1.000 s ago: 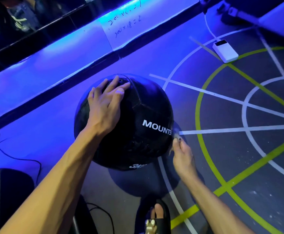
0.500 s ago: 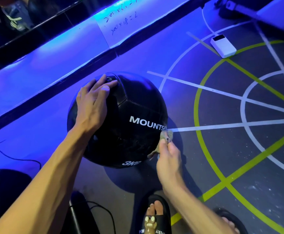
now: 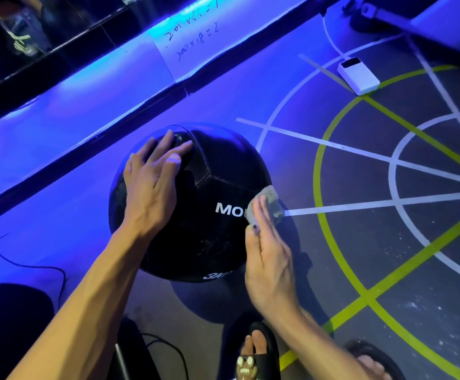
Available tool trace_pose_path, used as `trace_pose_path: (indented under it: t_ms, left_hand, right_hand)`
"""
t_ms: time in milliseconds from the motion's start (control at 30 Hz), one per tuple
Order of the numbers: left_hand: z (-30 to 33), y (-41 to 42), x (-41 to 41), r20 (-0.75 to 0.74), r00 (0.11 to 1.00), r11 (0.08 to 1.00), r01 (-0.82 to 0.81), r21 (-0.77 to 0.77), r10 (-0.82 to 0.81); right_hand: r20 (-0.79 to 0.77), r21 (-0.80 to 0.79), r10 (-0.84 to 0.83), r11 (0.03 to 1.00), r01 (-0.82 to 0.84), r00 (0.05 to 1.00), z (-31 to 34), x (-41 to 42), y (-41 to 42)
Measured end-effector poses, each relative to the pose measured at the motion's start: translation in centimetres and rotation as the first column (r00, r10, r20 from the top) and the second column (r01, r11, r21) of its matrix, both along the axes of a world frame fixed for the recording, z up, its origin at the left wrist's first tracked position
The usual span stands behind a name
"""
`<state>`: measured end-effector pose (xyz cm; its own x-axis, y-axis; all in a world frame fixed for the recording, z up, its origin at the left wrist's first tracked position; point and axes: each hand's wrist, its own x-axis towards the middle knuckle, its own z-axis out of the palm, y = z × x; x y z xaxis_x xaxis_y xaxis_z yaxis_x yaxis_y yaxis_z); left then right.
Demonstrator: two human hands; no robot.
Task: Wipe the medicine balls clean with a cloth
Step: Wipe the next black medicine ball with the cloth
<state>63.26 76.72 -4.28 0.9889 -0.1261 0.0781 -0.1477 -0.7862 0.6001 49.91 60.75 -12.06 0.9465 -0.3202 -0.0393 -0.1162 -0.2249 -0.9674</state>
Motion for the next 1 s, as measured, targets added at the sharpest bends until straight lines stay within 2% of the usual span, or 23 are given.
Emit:
trace_pose_path:
  t_ms: [67, 133, 233, 267, 333, 400, 467, 533, 667, 767, 833, 900, 1000]
  left_hand:
    - [-0.3, 0.1, -0.7, 0.036, 0.999, 0.999, 0.012, 0.039, -0.013]
    - [-0.5, -0.1, -1.5, 0.07, 0.997, 0.996, 0.004, 0.088, -0.01]
    - [-0.9, -0.4, -3.6, 0.12, 0.993, 0.989, -0.006, 0.145, -0.012]
    - [-1.1, -0.5, -4.4, 0.147, 0.989, 0.987, -0.005, 0.163, -0.019]
    - [-1.5, -0.4, -5.8, 0.192, 0.981, 0.98, -0.01, 0.198, -0.029]
    - [-1.9, -0.2, -7.0, 0.216, 0.976, 0.975, -0.022, 0.222, -0.027]
    - [-1.9, -0.2, -8.3, 0.233, 0.972, 0.976, -0.025, 0.217, -0.027]
    - [-1.5, 0.0, -9.6, 0.256, 0.966, 0.977, -0.035, 0.21, -0.021]
    - [1.0, 0.5, -9.4, 0.29, 0.957, 0.973, -0.094, 0.212, 0.029]
    - [2.0, 1.1, -6.8, 0.25, 0.967, 0.961, -0.114, 0.254, 0.049]
    - [1.4, 1.6, -5.5, 0.138, 0.99, 0.944, -0.063, 0.324, 0.018]
    - [0.6, 2.1, -5.6, 0.058, 0.998, 0.957, -0.026, 0.288, 0.01]
    - [0.7, 2.5, -7.0, 0.099, 0.994, 0.979, -0.063, 0.193, 0.044]
  right_hand:
    - [0.061, -0.039, 0.07, 0.997, -0.067, 0.996, -1.4, 0.3, -0.6]
    - [0.046, 0.021, 0.034, 0.999, -0.035, 0.998, -2.9, 1.5, -1.7]
    - [-0.198, 0.115, -0.121, 0.983, 0.146, 0.973, -2.3, 4.1, -3.2]
    - [-0.206, 0.101, -0.126, 0.984, 0.149, 0.97, -1.6, 4.4, -2.9]
    - [-0.029, 0.018, -0.055, 0.998, 0.055, 0.998, 0.8, 3.7, -1.2]
    - [0.186, -0.125, 0.14, 0.985, -0.117, 0.973, 1.7, 1.6, 0.8]
    - [0.274, -0.227, 0.267, 0.951, -0.208, 0.924, 0.5, 0.6, 0.4]
    - [0.279, -0.202, 0.255, 0.958, -0.203, 0.926, -0.7, 1.0, -1.3]
    - [0.211, -0.069, 0.146, 0.989, -0.135, 0.966, -1.3, 0.7, -2.9]
    - [0.125, -0.015, 0.066, 0.998, -0.064, 0.99, -2.2, 0.2, -3.8]
    - [-0.021, 0.062, -0.002, 0.998, 0.003, 1.0, -2.9, 0.3, -4.6]
    - [-0.214, 0.166, -0.015, 0.985, 0.051, 0.977, -3.9, 0.4, -5.1]
    - [-0.337, 0.262, -0.062, 0.952, 0.156, 0.94, -4.7, 1.5, -5.7]
